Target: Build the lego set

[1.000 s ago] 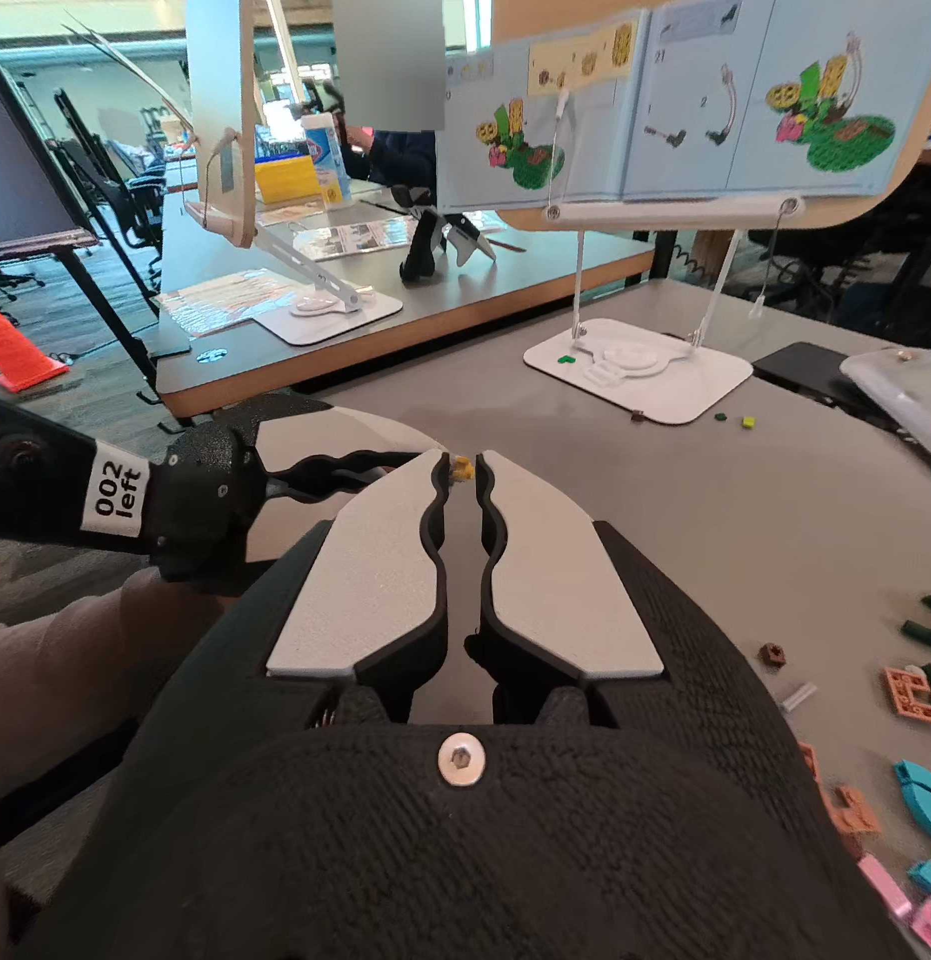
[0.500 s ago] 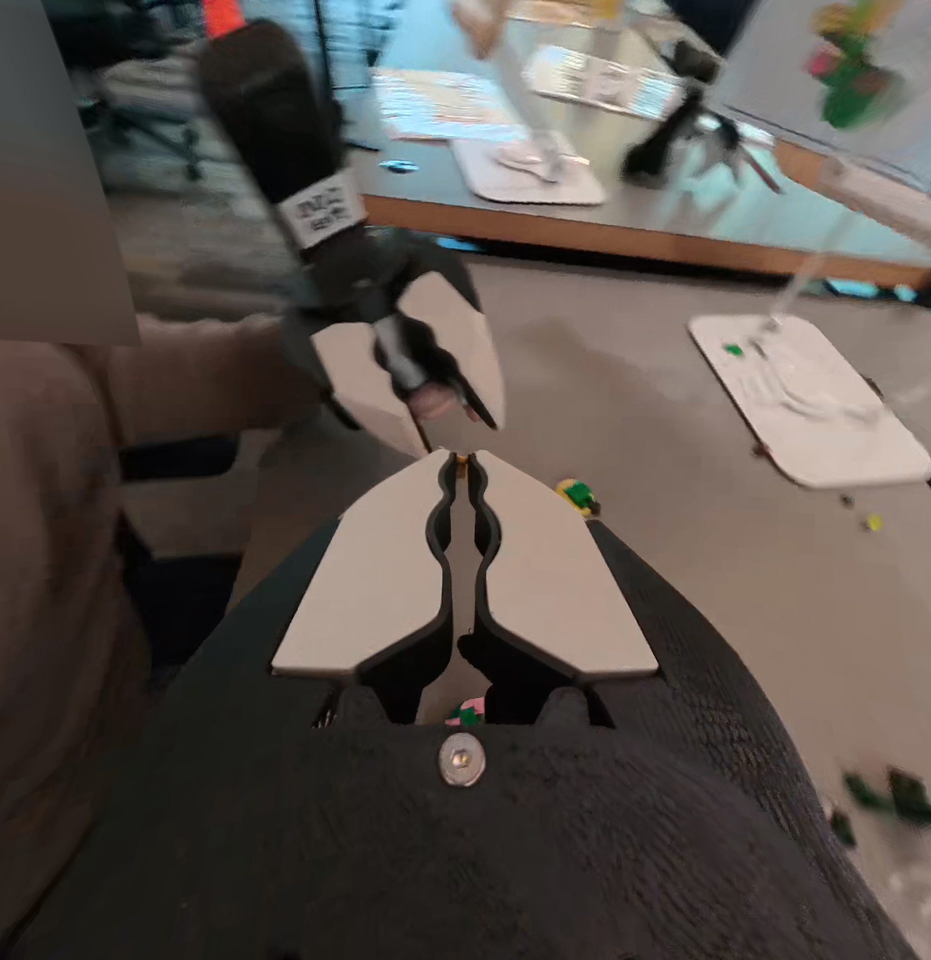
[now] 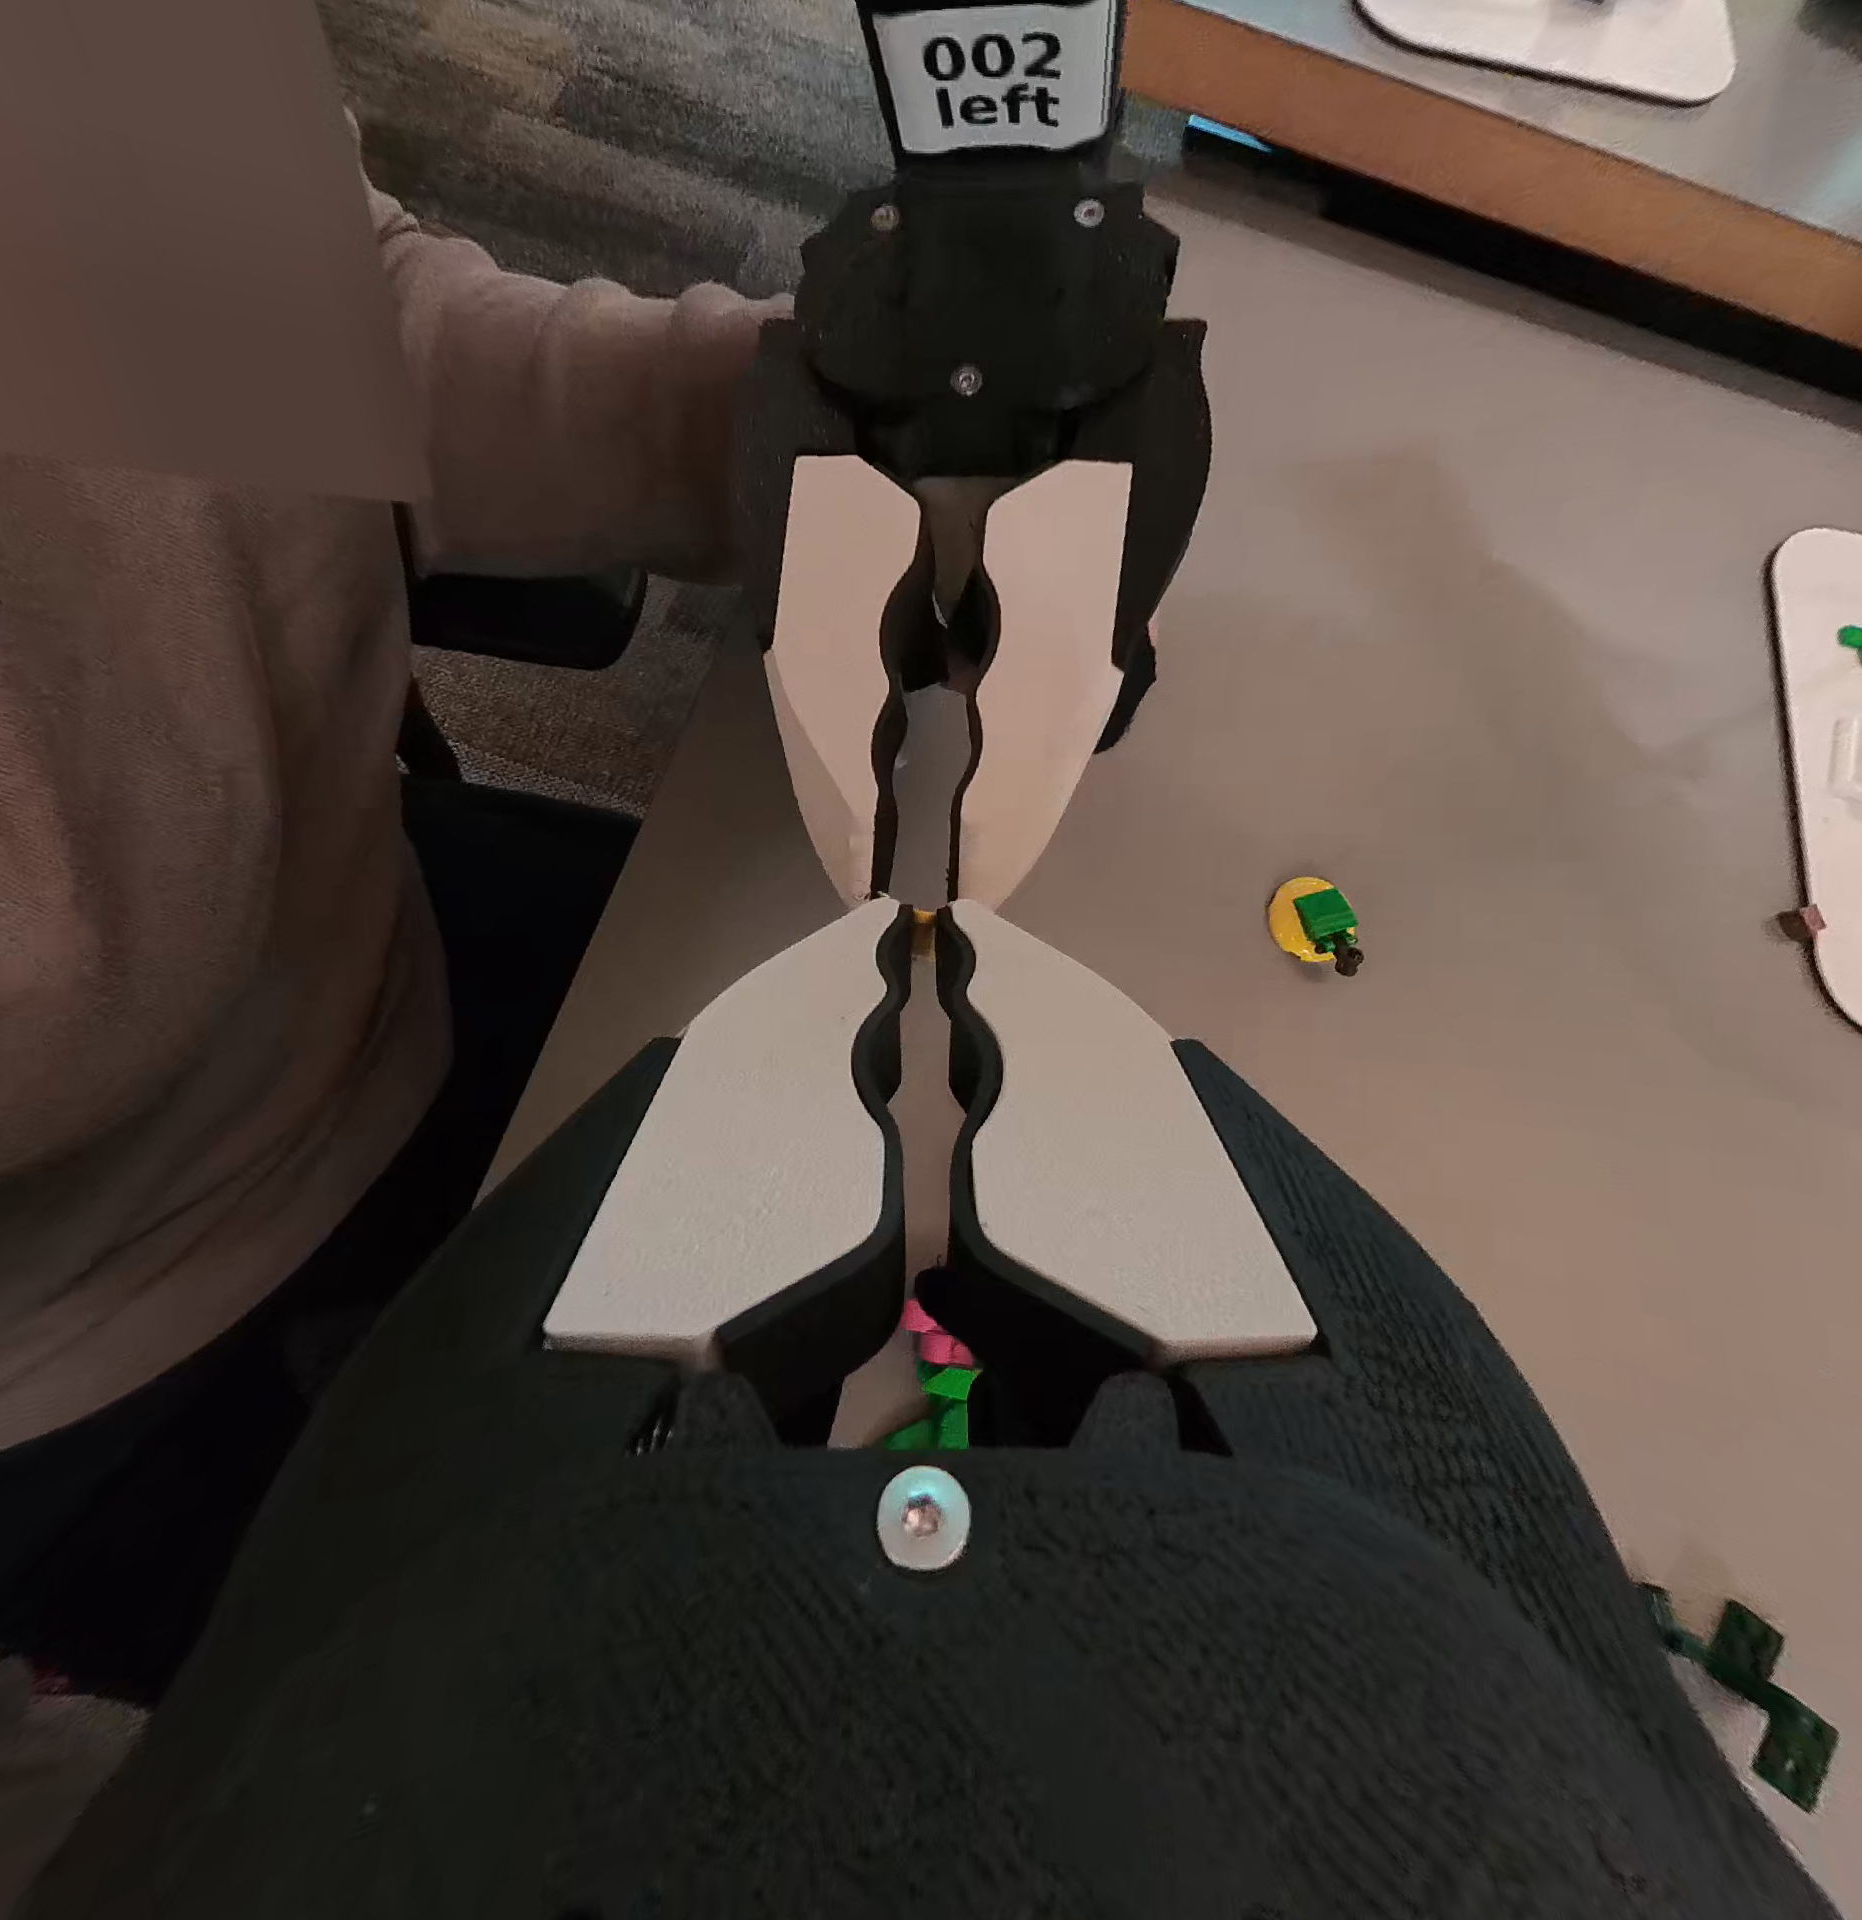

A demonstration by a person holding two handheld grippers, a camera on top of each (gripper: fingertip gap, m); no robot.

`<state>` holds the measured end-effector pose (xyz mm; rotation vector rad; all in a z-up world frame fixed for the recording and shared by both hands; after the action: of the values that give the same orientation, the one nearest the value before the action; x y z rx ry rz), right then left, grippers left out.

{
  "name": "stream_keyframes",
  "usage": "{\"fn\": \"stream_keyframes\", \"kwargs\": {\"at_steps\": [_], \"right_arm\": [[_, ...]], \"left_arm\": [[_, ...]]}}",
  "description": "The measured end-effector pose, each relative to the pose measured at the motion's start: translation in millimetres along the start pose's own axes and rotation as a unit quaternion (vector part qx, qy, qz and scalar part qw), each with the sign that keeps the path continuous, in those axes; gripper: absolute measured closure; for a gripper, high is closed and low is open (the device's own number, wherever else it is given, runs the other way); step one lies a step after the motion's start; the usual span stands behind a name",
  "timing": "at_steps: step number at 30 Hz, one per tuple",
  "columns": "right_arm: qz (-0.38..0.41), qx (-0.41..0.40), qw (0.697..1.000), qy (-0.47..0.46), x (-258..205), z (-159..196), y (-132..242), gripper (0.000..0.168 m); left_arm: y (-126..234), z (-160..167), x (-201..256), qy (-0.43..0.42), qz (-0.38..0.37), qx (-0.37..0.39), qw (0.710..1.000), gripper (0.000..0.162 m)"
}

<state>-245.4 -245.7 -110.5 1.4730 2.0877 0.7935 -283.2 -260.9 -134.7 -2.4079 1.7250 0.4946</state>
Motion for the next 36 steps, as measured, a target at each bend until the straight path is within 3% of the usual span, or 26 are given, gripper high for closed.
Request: {"fn": "stream_keyframes", "kwargs": {"at_steps": [3,25,30,33,36], "right_arm": [[-0.008,-0.002,1.000,-0.002,-1.1,0.1,0.6,0.166],[-0.023,0.015,0.999,-0.016,2.1,-0.1,-2.7,0.165],[0.113,0.099,0.988,-0.035,19.4,3.4,36.7,0.138],[0.237,0.162,0.955,-0.073,30.4,19.5,91.9,0.137],[0.353,0.170,0.912,-0.119,34.7,57.9,150.1,0.139]], "left_arm": [[-2.7,-0.2,0.4,-0.003,-0.002,0.001,1.000,0.141],[0.7,3.8,-1.2,0.005,0.005,0.009,1.000,0.149],[10.6,2.4,-19.9,0.037,-0.057,0.040,0.997,0.149],[16.1,4.5,-32.7,0.091,-0.085,0.065,0.990,0.149],[15.5,8.7,-40.4,0.138,-0.094,0.082,0.982,0.149]]}}
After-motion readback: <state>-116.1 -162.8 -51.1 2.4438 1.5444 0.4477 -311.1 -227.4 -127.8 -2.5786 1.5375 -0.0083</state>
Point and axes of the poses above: each gripper's, where its closed fingertips meet, y back along the fingers, z out of its underside, x = y × z across the jaws, the point moved 3 cm from there along y, back along the fingers, and after that the axes turned 10 degrees about -y, right-handed, at the moved point
